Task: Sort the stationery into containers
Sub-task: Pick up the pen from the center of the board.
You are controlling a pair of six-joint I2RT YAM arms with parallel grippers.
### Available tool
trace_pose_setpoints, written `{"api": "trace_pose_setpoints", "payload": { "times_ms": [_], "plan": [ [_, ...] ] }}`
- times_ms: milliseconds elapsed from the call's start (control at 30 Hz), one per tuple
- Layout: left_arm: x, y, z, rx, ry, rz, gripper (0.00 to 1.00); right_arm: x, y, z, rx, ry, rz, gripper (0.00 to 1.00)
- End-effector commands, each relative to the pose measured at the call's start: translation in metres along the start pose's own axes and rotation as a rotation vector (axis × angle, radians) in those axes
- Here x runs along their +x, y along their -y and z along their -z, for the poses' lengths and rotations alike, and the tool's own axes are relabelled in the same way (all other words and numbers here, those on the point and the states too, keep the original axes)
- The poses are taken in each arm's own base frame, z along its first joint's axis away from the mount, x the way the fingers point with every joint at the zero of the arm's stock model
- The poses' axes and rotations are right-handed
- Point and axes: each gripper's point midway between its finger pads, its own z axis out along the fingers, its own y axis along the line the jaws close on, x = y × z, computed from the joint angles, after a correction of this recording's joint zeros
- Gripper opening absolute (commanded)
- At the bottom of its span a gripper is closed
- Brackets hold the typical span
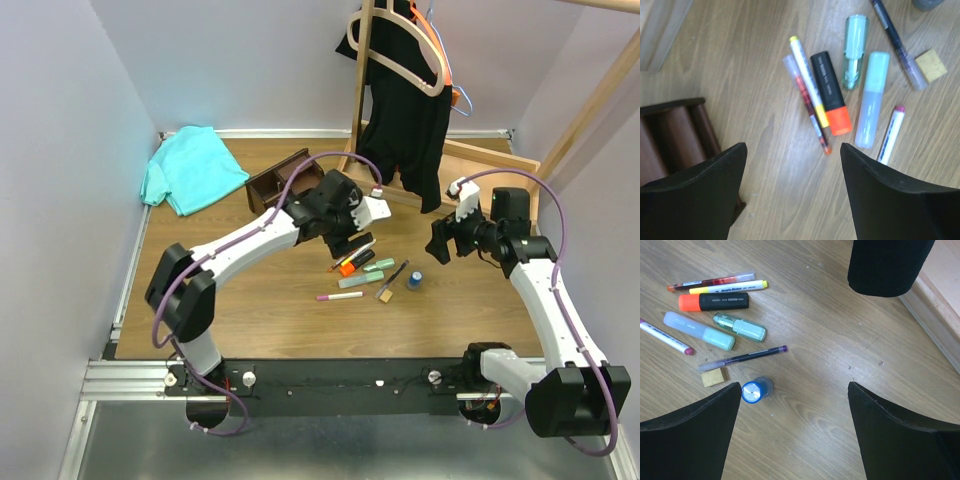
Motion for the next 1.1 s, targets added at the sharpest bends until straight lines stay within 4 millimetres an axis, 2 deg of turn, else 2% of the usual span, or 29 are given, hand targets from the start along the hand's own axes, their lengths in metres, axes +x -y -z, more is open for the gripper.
{"api": "trace_pose_setpoints", "payload": {
  "times_ms": [0,233,267,300,367,400,467,567,633,733,900,1067],
  "plan": [
    [0.005,0.012,-0.017,0.042,-0.102,0.036,0.76,0.001,-0.004,0.003,-0.002,0.020,-0.022,0.95],
    [0.002,0.034,-0.029,0.114,-0.108,0.037,0.67,0.007,-0.001,0.002,0.013,0.010,0.006,0.94],
    [0.003,0.036,-0.031,0.120,-0.111,0.035,0.64,0.008,-0.001,0.001,0.014,0.007,0.014,0.94],
    [0.006,0.040,-0.037,0.135,-0.127,0.029,0.55,0.007,0.000,0.001,0.021,0.010,0.017,0.94],
    [0.003,0.043,-0.040,0.151,-0.132,0.034,0.48,0.008,0.001,0.001,0.026,0.009,0.018,0.94],
    [0.009,0.047,-0.043,0.174,-0.157,0.042,0.43,0.007,0.001,0.001,0.026,0.012,0.021,0.94],
    [0.013,0.052,-0.043,0.197,-0.176,0.059,0.40,0.007,0.001,0.002,0.024,0.012,0.022,0.93],
    [0.022,0.061,-0.040,0.229,-0.185,0.050,0.41,0.008,-0.001,0.001,0.008,0.013,0.048,0.93],
    [0.016,0.074,-0.034,0.302,-0.142,0.038,0.45,0.011,-0.003,-0.001,-0.010,0.009,0.058,0.93],
    [0.010,0.089,-0.037,0.389,-0.085,0.033,0.45,0.011,0.000,-0.004,-0.003,0.004,0.054,0.93],
    [0.003,0.103,-0.055,0.459,-0.059,0.057,0.41,0.006,0.003,-0.004,-0.006,0.002,0.083,0.92],
    [-0.002,0.102,-0.068,0.411,-0.067,0.048,0.41,-0.001,0.010,-0.004,0.026,0.025,0.098,0.92]
  ]
}}
